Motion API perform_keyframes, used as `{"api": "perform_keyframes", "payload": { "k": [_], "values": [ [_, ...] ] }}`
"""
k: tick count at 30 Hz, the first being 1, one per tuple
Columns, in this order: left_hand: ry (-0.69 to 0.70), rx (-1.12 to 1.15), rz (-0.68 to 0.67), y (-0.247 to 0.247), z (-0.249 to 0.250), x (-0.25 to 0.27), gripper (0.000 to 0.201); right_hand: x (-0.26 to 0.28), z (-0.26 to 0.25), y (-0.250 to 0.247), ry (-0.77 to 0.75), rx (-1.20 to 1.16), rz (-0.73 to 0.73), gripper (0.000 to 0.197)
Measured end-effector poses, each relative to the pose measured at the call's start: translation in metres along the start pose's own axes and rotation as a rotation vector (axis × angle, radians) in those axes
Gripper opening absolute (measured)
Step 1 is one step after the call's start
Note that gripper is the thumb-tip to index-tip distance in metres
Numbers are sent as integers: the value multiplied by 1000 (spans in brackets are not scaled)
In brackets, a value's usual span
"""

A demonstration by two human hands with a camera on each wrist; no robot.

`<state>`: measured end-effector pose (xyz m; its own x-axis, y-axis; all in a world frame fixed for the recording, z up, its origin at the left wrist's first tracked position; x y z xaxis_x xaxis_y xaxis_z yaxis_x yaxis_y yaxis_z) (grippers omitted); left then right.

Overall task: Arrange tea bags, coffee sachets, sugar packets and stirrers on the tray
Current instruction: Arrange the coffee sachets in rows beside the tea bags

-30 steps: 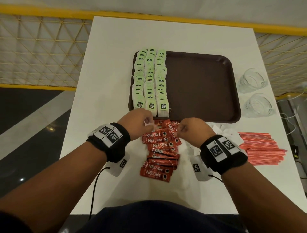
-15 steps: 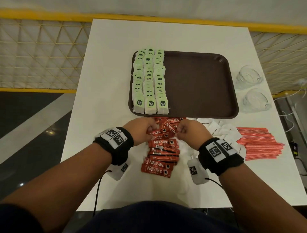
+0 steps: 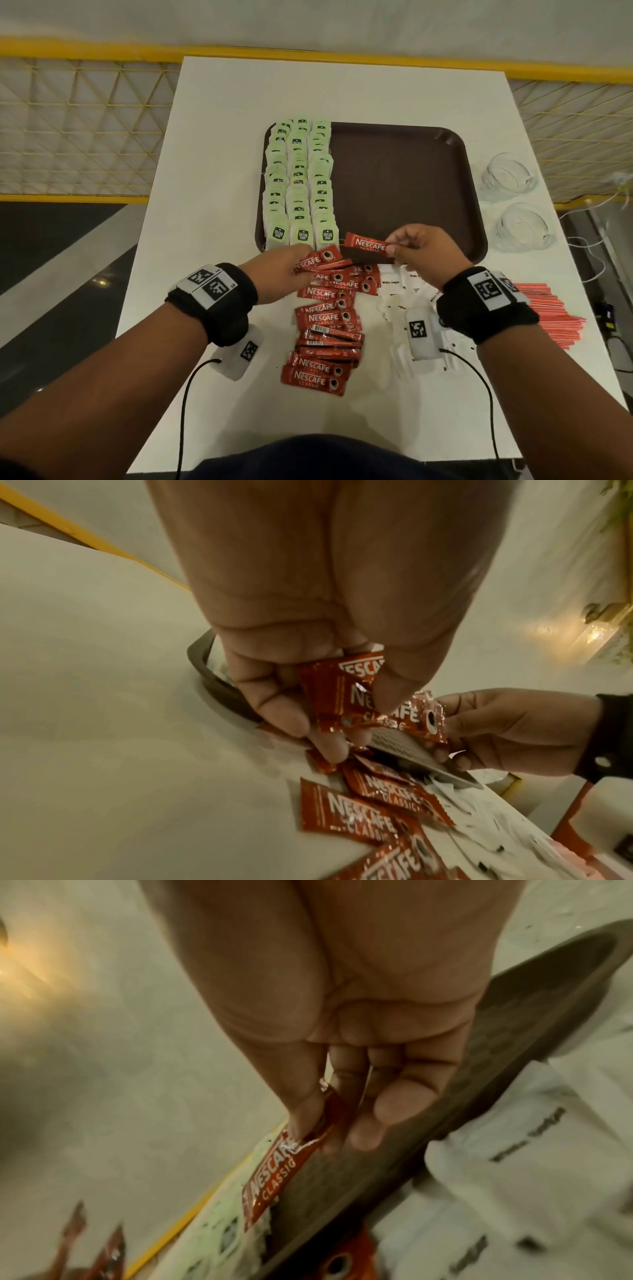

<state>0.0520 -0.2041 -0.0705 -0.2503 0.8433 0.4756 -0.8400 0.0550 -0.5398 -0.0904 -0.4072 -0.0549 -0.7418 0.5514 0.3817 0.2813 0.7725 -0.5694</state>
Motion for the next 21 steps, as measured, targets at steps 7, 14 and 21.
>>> {"api": "perform_keyframes", "payload": {
  "k": [7,14,21],
  "values": [
    [-33,43,85,-20,7,-16,14,-29,12,6,47,200,-73,9],
    [-40,148,90,-30,13,-32,14,-43,9,14,54,244,-115,5],
    [-15,72,87,-38,25,-48,11,-46,5,4,9,263,-33,13]
  ]
}}
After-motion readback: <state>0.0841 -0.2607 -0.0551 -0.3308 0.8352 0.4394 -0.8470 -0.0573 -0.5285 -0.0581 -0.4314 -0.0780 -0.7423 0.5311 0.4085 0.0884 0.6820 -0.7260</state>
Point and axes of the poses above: each hand's wrist, its own x-axis away from the middle knuckle, its own y-axis out of the palm, z = x × y, the point moved 5 cm from there along -x, towards the middle knuckle, and after that the axes turned 1 degree about -x, right-handed, at the moved point
